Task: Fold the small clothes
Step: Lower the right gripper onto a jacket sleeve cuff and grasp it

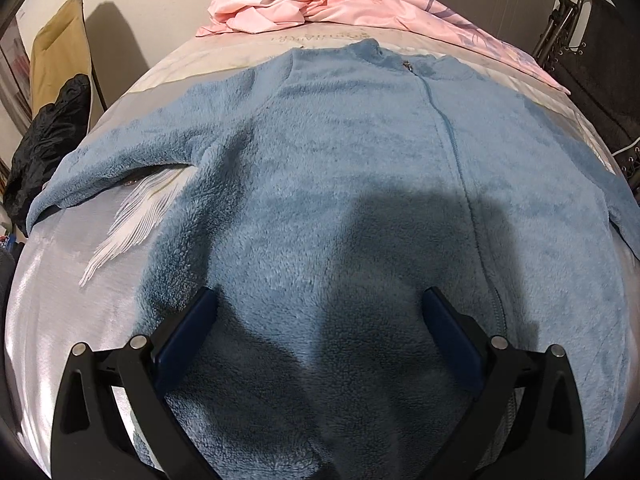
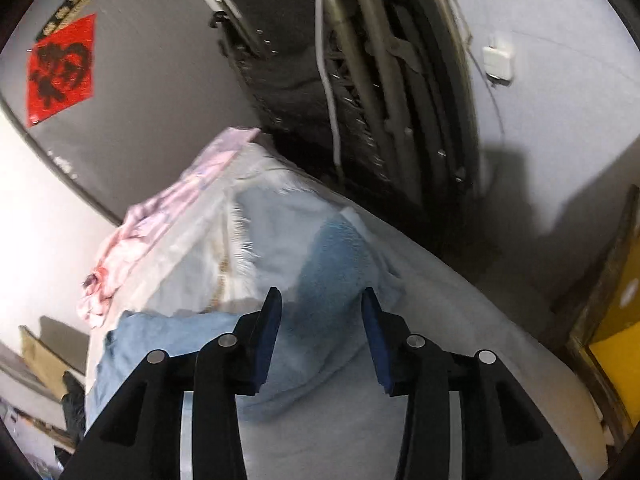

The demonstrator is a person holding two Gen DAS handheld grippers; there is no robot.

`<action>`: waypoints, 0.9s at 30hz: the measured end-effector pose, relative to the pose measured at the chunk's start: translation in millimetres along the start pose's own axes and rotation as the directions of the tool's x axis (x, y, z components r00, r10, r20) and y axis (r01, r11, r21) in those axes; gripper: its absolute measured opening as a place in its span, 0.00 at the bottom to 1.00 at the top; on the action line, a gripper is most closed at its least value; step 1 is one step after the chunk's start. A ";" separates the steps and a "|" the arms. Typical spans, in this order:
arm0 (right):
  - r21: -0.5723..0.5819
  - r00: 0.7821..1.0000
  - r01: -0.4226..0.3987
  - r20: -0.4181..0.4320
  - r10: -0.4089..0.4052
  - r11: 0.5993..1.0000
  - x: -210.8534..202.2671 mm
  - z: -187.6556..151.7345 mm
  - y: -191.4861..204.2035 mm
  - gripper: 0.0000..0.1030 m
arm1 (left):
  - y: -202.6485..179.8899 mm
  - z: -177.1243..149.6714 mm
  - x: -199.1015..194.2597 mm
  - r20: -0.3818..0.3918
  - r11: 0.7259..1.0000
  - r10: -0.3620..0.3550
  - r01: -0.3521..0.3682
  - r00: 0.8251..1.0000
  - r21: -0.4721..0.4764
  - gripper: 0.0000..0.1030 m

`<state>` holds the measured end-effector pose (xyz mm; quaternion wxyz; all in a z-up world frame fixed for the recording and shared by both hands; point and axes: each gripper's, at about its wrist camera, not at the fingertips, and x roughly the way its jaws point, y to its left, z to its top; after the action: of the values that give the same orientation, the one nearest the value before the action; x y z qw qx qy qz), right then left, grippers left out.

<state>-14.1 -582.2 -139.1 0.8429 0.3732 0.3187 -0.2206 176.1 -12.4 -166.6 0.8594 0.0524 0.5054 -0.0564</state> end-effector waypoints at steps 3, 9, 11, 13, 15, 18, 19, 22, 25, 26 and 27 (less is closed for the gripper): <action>-0.057 1.000 0.005 -0.007 -0.006 0.998 -2.7 -2.0 6.3 0.41 | 1.2 -0.3 -0.5 0.001 1.000 -0.001 0.001 1.000 -0.003 0.96; -0.030 0.998 -0.006 -0.061 0.004 1.000 3.5 -17.7 2.7 0.40 | 2.1 -0.3 -0.1 0.003 1.000 0.001 -0.001 1.000 -0.005 0.96; -0.099 0.994 0.048 -0.091 -0.057 0.994 17.5 -20.0 22.2 0.39 | 2.3 0.1 0.1 0.003 1.000 0.003 -0.003 1.000 -0.006 0.96; -0.132 0.988 0.102 -0.100 -0.116 0.986 34.6 -13.6 37.7 0.39 | 3.0 0.2 0.1 0.003 1.000 0.004 -0.004 1.000 -0.007 0.96; -0.154 0.982 0.141 -0.104 -0.158 0.978 60.5 5.1 47.6 0.37 | 3.1 0.3 0.1 0.004 1.000 0.005 -0.005 1.000 -0.007 0.96; -0.104 0.978 0.194 -0.050 -0.200 0.975 67.9 30.9 41.8 0.39 | 4.0 -0.2 -0.2 0.005 1.000 0.005 -0.005 1.000 -0.009 0.96; -0.073 0.991 0.127 -0.035 -0.130 0.989 56.8 35.5 37.4 0.39 | 4.7 -0.5 -0.2 0.006 1.000 0.004 -0.004 1.000 -0.010 0.96; -0.091 0.991 0.130 0.029 -0.128 0.987 26.0 28.4 25.7 0.48 | 5.2 -0.2 0.5 0.007 1.000 0.004 -0.004 1.000 -0.014 0.96; -0.037 0.991 0.125 -0.032 -0.126 0.991 23.7 10.7 -1.2 0.48 | 3.2 1.9 0.5 0.003 1.000 0.011 -0.011 1.000 -0.011 0.96; -0.013 0.992 0.113 -0.056 -0.114 0.993 26.7 7.9 -7.6 0.48 | 1.5 6.0 0.1 -0.003 1.000 0.014 -0.014 1.000 -0.007 0.96; 0.012 0.992 0.105 -0.074 -0.104 0.994 30.4 5.2 -13.7 0.48 | -3.1 16.1 -3.2 -0.003 1.000 0.013 -0.013 1.000 0.005 0.96</action>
<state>0.7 -598.8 -164.4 0.8150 0.3704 0.3669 -0.2529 188.0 -17.7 -156.2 0.8589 0.0579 0.5063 -0.0516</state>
